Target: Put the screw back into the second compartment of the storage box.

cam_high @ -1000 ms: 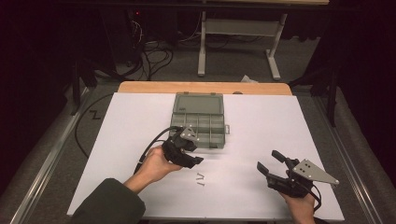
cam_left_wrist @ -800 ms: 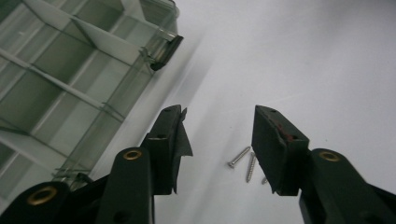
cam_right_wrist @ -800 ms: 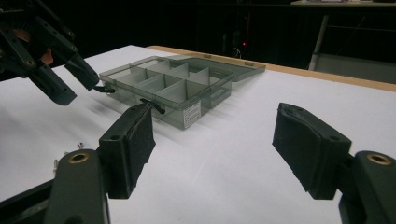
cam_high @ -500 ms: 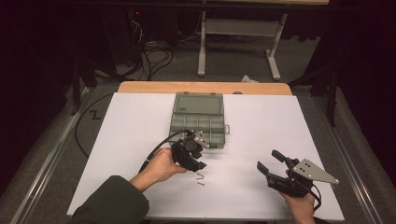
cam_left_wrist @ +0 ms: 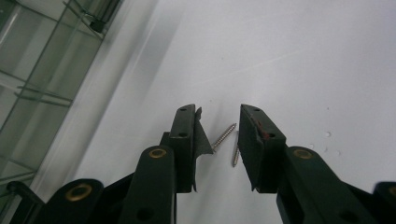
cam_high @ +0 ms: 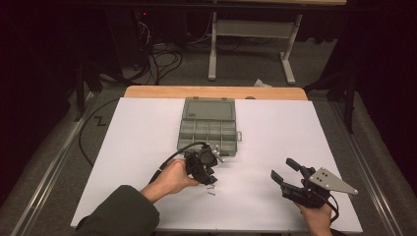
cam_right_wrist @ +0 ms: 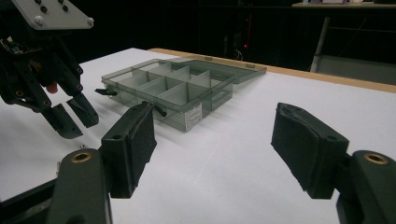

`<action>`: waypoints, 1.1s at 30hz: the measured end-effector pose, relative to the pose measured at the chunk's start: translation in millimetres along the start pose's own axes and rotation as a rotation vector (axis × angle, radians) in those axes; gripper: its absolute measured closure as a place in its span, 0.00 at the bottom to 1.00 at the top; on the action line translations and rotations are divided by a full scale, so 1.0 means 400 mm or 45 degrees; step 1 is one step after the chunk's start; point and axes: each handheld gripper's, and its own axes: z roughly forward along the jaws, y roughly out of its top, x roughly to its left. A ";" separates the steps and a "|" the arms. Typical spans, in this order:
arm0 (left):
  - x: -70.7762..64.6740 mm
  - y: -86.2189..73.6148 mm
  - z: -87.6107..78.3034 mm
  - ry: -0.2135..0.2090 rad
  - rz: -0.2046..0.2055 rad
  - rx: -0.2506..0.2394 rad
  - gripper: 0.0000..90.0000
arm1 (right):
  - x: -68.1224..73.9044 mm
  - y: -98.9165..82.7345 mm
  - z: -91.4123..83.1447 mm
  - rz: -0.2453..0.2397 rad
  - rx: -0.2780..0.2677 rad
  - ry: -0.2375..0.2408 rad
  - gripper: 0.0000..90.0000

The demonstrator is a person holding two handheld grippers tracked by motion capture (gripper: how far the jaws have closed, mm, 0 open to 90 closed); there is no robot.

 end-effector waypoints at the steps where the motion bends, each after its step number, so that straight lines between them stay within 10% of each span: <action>1: 0.000 0.001 0.004 0.000 0.000 0.009 0.75 | 0.000 -0.001 0.001 0.002 0.008 -0.003 0.36; 33: -0.012 0.008 0.055 0.026 0.052 0.097 0.90 | -0.002 0.000 -0.001 0.006 0.001 0.003 0.37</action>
